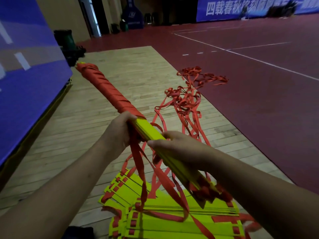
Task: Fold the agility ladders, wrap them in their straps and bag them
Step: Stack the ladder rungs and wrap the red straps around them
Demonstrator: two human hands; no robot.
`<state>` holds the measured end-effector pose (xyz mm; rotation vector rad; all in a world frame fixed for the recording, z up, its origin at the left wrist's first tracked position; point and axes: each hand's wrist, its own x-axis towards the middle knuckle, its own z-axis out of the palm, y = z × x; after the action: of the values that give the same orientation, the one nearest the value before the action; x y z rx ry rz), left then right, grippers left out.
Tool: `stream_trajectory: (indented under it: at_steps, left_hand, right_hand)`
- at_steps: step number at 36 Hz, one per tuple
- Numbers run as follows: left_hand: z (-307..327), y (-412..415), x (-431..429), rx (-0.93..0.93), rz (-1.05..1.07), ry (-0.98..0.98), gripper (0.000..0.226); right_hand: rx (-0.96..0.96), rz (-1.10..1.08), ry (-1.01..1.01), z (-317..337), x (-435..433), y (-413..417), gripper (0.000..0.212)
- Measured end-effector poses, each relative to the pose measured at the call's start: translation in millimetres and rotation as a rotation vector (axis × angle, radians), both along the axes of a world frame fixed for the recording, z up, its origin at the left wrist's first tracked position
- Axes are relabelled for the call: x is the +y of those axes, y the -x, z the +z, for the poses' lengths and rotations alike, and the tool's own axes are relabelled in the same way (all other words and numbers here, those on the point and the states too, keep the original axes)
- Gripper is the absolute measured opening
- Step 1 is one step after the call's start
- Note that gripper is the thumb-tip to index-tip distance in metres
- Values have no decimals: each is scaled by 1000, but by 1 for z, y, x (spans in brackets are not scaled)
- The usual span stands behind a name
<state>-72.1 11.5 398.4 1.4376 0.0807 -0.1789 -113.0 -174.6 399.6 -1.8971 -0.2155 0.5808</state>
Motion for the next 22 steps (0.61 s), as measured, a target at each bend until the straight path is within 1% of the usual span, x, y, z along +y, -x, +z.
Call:
stream_trajectory:
  at_steps: [2,4,6,8,10,12,14,17,19,20,22]
  left_hand:
    - [2,2,2,4,-41,28,23]
    - [1,2,5,3,-71,22,25]
    - [2,1,7,-8,-97,21,27]
    - [3,0,9,-12,-151,8,32]
    - [2,-2,13,17,-241,-33,36]
    - [-1,-4,17,68,-302,-115,40]
    - [-4,-6,17,110,-286,-214,38]
    - [-5,-4,9,101,-244,-223,40]
    - [-7,-3,1,77,-211,-237,52]
    - [-9,-2,-2,66,-176,-256,54]
    - [-13,-2,-6,56,-92,-273,46]
  right_hand:
    - [79,25,-61,0,1,0,46]
    - [75,-12,-76,0,2,-2,51]
    - [-14,-42,-27,1,1,-5,54]
    - [-102,-45,17,2,-1,-5,53]
    - [-157,-32,18,1,-4,-4,44]
    - [-205,-24,46,-1,-6,-3,36]
    - [-249,-31,90,-6,-8,-5,33]
    - [-285,-27,155,-9,-8,-5,34]
    - [-334,-10,288,-10,-2,0,35]
    - [-376,-5,367,-11,2,3,34]
    - [-455,7,488,-12,8,6,36]
